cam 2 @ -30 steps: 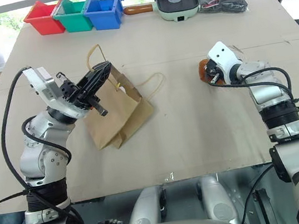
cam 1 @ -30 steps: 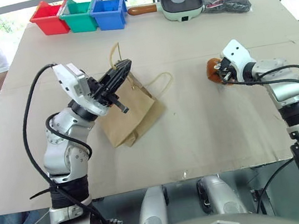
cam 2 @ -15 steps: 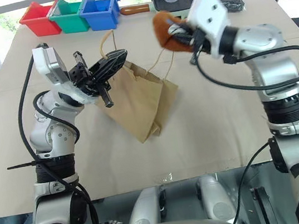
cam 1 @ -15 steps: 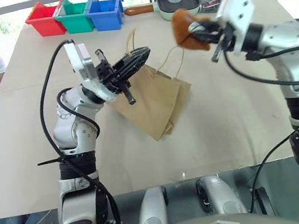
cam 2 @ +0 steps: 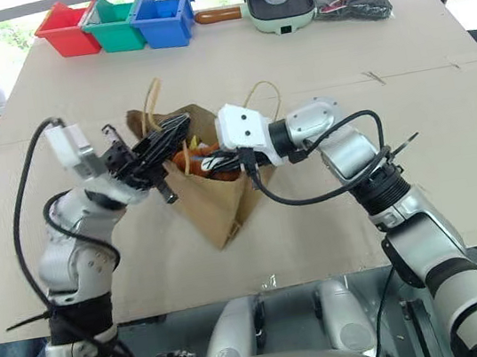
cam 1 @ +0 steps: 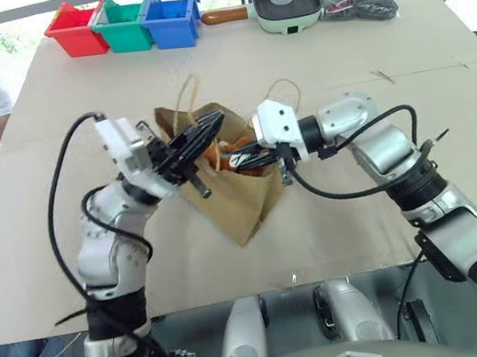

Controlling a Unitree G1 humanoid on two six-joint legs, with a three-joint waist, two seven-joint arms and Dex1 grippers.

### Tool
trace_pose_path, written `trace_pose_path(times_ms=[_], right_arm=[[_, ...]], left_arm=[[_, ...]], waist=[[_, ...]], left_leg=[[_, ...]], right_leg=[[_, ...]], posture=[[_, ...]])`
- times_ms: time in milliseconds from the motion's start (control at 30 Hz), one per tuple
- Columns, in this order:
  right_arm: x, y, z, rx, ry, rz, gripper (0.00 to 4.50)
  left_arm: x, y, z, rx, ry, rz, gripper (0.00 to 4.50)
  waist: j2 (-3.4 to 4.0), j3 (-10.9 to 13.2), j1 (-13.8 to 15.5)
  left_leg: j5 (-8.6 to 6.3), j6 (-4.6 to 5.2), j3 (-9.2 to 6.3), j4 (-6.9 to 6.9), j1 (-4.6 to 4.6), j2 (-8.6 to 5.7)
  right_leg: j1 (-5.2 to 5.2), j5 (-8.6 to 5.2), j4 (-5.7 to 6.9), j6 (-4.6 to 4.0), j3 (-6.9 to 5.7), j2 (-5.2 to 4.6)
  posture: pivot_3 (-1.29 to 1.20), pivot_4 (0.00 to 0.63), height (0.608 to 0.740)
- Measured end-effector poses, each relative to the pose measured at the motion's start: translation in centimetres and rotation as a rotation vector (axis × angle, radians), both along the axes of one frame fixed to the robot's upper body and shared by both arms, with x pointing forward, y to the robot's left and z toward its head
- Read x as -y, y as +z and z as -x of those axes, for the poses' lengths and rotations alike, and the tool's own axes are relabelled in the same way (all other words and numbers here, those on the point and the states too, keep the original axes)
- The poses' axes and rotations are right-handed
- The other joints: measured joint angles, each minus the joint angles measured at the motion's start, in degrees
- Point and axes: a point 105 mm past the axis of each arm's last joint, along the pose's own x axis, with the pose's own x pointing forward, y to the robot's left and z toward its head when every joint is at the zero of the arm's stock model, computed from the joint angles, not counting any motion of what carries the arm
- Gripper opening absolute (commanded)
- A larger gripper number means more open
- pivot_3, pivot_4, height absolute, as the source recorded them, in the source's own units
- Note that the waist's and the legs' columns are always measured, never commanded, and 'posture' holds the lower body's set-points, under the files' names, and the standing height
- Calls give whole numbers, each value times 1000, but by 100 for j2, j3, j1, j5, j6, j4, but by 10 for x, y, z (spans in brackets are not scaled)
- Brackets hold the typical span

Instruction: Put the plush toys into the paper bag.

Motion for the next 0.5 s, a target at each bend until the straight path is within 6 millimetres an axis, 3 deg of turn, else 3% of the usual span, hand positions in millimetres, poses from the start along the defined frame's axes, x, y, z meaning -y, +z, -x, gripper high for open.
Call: trace_pose_path(times_ms=[67, 100, 133, 167, 300, 400, 500], right_arm=[[-6, -9, 1, 11, 32, 52, 41], [-11, -17, 0, 16, 53, 107, 735], [-11, -19, 0, 12, 52, 114, 901], [-13, -22, -4, 15, 48, 131, 1543], [-5, -24, -10, 33, 39, 167, 3279], [11, -17, -12, 37, 22, 194, 3279], [25, 3, -10, 47, 5, 164, 3279]], left_arm=[[-2, -2, 4, -11, 18, 1, 0], [-5, -6, 9, -24, 38, 2, 0], [-5, -6, 10, -28, 41, 1, 0], [-8, -8, 14, -36, 58, 1, 0], [-16, -11, 26, -53, 89, -1, 0], [-30, -18, 34, -81, 137, 0, 0], [-35, -18, 41, -86, 153, 16, 0]], waist=[[0, 0, -1], [0, 0, -8], [0, 0, -11], [0, 0, -9], [1, 0, -2], [3, 2, 14], [2, 2, 18]], left_leg=[[0, 0, 0, 1, 1, 0], [0, 0, 1, 0, 1, 0], [0, 0, 0, 0, 2, 0], [0, 0, -1, -1, 1, 0], [0, 0, 1, -1, 1, 0], [0, 0, -2, -1, -1, -1], [0, 0, -4, -1, -1, -1]], right_leg=[[1, 0, -1, 0, -1, 0], [1, 0, -1, 0, 0, 0], [1, 0, -1, 0, 0, 0], [1, 0, -1, -1, -2, 1], [1, 0, -3, -1, -2, -4], [1, 0, -4, -1, -8, -6], [3, -1, -5, -2, -10, -7]], posture=[[0, 150, 740], [0, 150, 740], [0, 150, 740], [0, 150, 740], [0, 150, 740], [0, 150, 740], [0, 150, 740]])
